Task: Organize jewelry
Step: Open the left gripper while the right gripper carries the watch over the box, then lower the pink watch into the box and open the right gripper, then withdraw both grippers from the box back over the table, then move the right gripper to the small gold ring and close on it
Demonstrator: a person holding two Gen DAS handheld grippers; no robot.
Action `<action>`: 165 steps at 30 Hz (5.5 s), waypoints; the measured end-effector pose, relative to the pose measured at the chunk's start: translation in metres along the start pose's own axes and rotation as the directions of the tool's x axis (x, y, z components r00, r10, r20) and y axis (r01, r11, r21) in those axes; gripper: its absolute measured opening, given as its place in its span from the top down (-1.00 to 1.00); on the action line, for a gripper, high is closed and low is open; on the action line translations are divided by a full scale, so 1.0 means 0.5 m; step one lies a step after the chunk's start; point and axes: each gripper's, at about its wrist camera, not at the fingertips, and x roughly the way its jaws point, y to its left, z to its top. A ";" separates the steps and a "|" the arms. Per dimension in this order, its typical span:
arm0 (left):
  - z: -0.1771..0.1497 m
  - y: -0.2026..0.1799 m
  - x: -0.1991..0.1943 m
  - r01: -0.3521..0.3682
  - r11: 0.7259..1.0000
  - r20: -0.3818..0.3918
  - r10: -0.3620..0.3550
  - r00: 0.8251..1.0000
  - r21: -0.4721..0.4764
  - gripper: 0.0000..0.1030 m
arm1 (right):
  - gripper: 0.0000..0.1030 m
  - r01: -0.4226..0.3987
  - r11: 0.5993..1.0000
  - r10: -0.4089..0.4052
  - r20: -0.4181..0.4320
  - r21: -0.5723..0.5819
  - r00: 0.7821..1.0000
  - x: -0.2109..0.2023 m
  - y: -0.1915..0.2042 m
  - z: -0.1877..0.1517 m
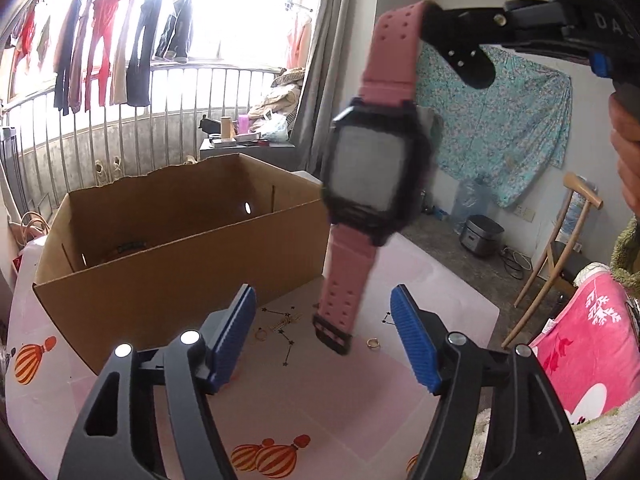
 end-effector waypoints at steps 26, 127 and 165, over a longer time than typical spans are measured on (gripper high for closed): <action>0.089 0.124 -0.072 -0.019 0.997 -0.036 0.017 0.999 -0.071 0.91 | 0.97 0.004 0.999 -0.002 0.046 -0.053 0.999 0.089 -0.069 0.087; -0.056 0.168 0.150 -0.408 0.912 -0.366 0.393 0.844 0.039 -0.38 | -0.84 0.154 0.855 -0.043 -0.228 0.496 0.973 0.229 -0.130 -0.221; -0.048 0.145 0.112 -0.130 0.982 -0.358 0.075 0.931 -0.133 0.00 | 0.51 0.096 0.889 0.100 -0.394 0.449 0.914 0.259 -0.051 -0.316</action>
